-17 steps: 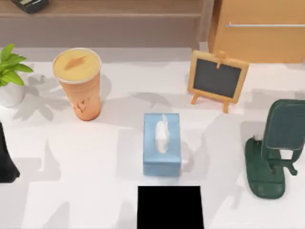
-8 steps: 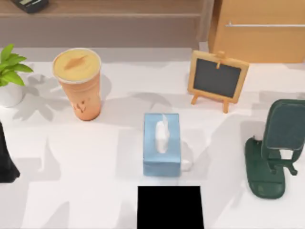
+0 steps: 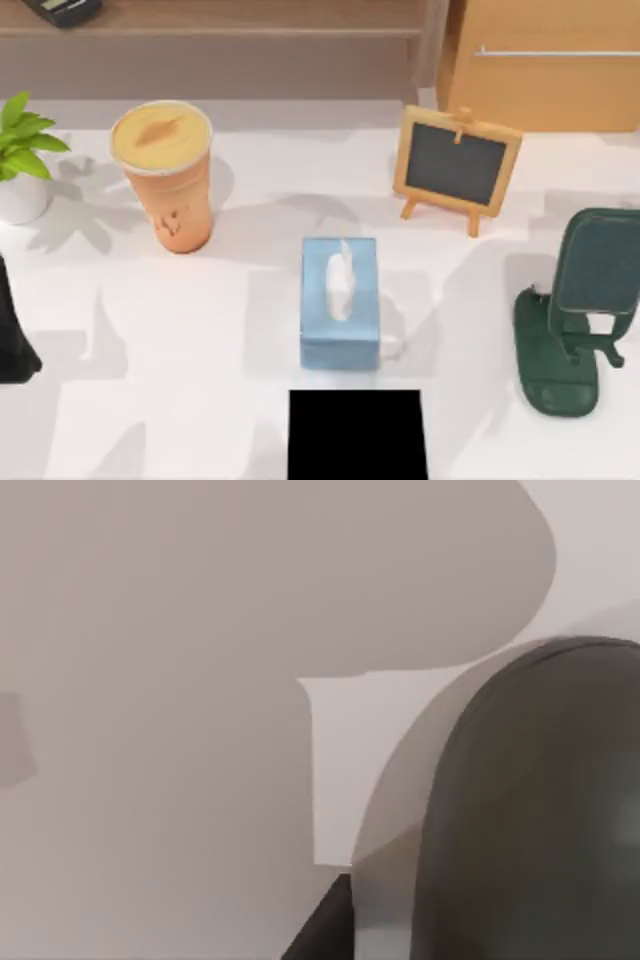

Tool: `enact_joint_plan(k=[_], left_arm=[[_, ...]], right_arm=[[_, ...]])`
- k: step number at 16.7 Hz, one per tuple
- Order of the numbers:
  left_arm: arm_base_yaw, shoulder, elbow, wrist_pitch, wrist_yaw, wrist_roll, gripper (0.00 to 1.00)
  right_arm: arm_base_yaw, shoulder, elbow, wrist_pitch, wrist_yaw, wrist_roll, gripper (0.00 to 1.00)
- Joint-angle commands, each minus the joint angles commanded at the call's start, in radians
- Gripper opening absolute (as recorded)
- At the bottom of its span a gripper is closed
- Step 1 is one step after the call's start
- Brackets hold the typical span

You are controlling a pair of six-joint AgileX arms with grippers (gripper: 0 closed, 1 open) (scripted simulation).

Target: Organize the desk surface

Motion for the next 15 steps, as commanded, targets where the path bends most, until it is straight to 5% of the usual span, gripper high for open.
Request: enact_joint_plan(k=[4, 15], left_arm=[[0.000, 0.000, 0.000, 0.000, 0.000, 0.000, 1.00], [0.000, 0.000, 0.000, 0.000, 0.000, 0.000, 1.00]], right_arm=[[0.000, 0.000, 0.000, 0.000, 0.000, 0.000, 0.00], [0.000, -0.021, 0.033, -0.040, -0.001, 0.000, 0.00]])
